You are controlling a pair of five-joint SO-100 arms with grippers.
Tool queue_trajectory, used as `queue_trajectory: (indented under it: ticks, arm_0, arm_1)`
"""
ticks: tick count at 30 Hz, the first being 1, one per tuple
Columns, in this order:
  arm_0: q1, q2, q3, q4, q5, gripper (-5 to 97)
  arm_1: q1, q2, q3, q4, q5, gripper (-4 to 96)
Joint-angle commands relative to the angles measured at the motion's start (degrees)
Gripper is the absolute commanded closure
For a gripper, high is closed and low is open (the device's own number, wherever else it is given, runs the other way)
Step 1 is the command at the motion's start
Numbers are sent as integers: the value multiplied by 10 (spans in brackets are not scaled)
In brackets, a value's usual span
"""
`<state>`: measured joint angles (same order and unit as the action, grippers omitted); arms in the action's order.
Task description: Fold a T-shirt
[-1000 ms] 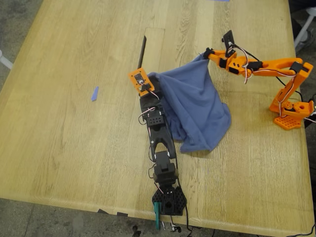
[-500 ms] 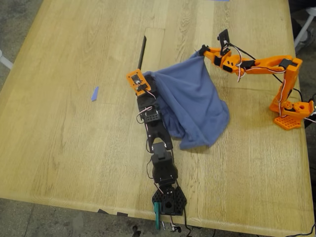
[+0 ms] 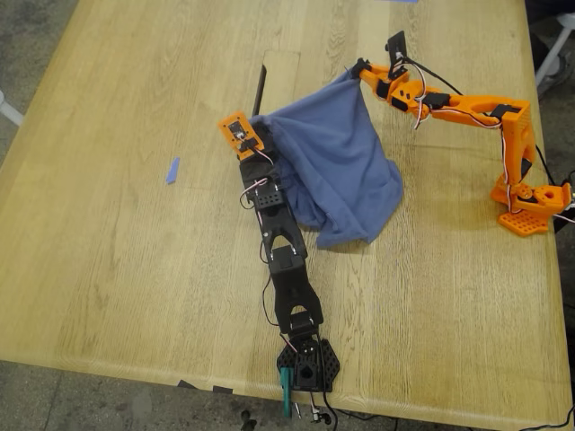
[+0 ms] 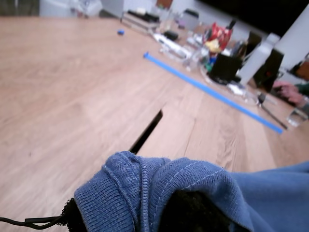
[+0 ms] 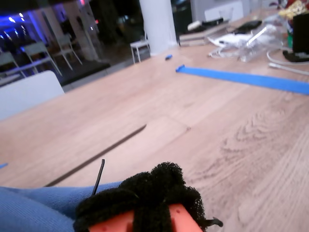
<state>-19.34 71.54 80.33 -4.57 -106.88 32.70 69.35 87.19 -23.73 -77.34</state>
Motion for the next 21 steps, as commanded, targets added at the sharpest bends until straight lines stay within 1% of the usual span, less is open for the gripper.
queue_trajectory:
  ticks: [1, 4, 8, 12, 18, 21]
  arm_0:
    - [-12, 163, -54, 58, 4, 918]
    - [-9, 207, -28, 110, 4, 918]
    - [-4, 242, -17, 144, 7, 918]
    - [6, 278, -11, 208, 7, 918]
    - [33, 350, 3, 335, 1, 918]
    - [49, 396, 28, 388, -1, 918]
  arm_1:
    - [13, 54, -39, 31, -1, 916]
    - [12, 77, -42, 71, -2, 916]
    - [15, 91, -75, 124, -4, 916]
    - [14, 113, -103, 218, -4, 916]
    - [4, 174, -105, 359, -1, 916]
    - [-4, 210, -89, 410, 0, 916]
